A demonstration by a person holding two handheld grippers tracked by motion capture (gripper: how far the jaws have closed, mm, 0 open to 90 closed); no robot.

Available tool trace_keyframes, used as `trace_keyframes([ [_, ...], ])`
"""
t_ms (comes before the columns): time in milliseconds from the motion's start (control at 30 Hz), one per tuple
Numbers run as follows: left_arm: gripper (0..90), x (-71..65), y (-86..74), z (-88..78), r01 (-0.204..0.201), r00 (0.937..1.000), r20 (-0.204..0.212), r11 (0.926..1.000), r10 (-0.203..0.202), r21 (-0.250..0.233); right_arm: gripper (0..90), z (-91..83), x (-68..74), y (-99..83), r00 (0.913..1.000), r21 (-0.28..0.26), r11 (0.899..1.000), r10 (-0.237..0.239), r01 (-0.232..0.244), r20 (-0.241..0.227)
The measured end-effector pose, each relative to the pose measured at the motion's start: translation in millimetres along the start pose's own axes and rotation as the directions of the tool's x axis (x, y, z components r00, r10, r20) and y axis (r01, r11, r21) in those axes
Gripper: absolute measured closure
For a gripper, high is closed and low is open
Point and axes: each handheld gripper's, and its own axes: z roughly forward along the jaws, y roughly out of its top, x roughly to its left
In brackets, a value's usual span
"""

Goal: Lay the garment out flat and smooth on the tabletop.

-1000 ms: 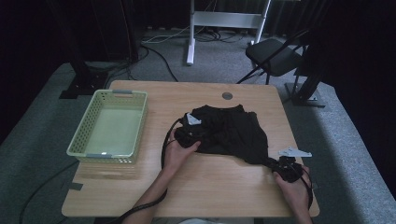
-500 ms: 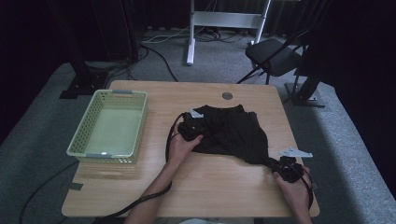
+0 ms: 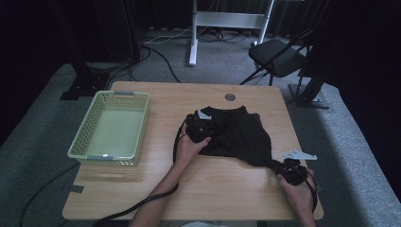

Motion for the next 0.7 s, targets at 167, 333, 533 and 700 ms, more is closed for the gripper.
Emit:
trace_keyframes([
  [167, 63.4, -3.9, 4.3, 5.4, 0.0, 0.9997, 0.025, 1.0, 0.0, 0.007, 81.5, 0.4, -0.6, 0.3, 1.0, 0.001, 1.0, 0.003, -0.003, -0.003],
  [333, 73.8, -8.2, 6.7, 8.9, 0.002, 0.9996, 0.029, 0.9999, -0.002, 0.016, 81.4, 0.6, -0.6, 0.1, 1.0, -0.001, 1.0, 0.004, -0.004, -0.003],
  [533, 89.4, -9.7, 6.9, 1.8, -0.026, 0.9992, 0.031, 0.9993, 0.026, 0.028, 81.8, 0.2, 0.3, 0.3, 1.0, -0.001, 1.0, 0.0, 0.0, 0.003],
  [700, 89.7, -11.7, 6.1, -14.4, -0.059, 0.9976, 0.038, 0.9982, 0.059, 0.01, 82.1, -1.1, 1.6, 1.2, 1.0, 0.004, 1.0, -0.009, 0.009, 0.0],
])
